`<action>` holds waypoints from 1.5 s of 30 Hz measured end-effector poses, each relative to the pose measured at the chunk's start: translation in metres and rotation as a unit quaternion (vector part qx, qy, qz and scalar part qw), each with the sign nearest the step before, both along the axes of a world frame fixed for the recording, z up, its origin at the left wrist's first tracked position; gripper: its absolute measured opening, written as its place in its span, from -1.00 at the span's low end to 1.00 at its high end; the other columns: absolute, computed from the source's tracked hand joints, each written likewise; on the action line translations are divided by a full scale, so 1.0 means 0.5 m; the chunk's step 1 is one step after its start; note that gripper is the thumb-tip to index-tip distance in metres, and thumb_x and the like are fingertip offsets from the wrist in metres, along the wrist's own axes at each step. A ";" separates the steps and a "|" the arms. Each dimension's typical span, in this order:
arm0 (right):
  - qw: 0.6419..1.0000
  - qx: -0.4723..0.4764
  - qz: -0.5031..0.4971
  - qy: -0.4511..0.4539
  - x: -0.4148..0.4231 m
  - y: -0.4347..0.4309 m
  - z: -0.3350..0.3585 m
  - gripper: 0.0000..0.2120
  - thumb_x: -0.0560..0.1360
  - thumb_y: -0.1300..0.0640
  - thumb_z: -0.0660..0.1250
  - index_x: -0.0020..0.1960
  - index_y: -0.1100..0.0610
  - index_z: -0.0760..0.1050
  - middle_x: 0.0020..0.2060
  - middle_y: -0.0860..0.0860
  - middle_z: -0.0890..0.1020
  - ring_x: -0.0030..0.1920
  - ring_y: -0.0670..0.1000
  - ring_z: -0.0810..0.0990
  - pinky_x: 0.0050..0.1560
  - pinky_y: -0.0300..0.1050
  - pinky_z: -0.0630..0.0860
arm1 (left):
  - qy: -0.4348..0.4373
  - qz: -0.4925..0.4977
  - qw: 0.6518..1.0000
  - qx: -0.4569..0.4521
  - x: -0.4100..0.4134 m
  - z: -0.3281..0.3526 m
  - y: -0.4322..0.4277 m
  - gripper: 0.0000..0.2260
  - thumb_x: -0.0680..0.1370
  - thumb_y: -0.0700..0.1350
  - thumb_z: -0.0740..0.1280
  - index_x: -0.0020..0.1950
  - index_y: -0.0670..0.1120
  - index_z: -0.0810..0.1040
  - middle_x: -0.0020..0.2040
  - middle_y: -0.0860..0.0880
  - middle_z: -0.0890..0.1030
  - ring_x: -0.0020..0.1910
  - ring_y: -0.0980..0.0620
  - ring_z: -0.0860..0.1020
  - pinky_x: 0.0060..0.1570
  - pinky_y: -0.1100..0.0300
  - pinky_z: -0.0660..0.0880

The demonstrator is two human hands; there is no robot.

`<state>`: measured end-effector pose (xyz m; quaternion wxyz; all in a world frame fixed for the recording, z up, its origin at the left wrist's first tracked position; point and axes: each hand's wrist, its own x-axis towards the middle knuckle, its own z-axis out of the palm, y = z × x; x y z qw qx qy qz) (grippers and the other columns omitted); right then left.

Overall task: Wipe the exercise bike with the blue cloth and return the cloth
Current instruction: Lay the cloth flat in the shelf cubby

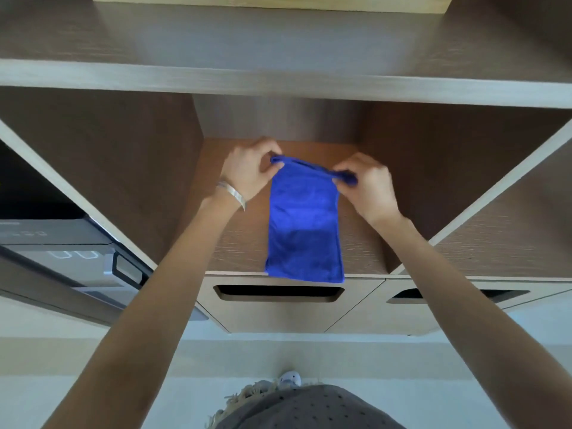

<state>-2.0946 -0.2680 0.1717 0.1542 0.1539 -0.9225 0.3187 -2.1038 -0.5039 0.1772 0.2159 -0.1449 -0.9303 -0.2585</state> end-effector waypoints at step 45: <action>0.939 0.216 0.029 -0.265 0.132 0.026 -0.192 -0.54 0.56 0.17 0.24 0.44 0.04 0.27 0.48 0.01 0.23 0.50 0.00 0.13 0.38 -0.05 0.27 | -0.285 -0.120 0.914 -0.261 0.132 -0.244 0.126 -0.50 0.62 0.01 0.11 0.53 -0.02 0.04 0.57 -0.07 0.01 0.54 -0.10 -0.06 0.50 -0.02 -0.03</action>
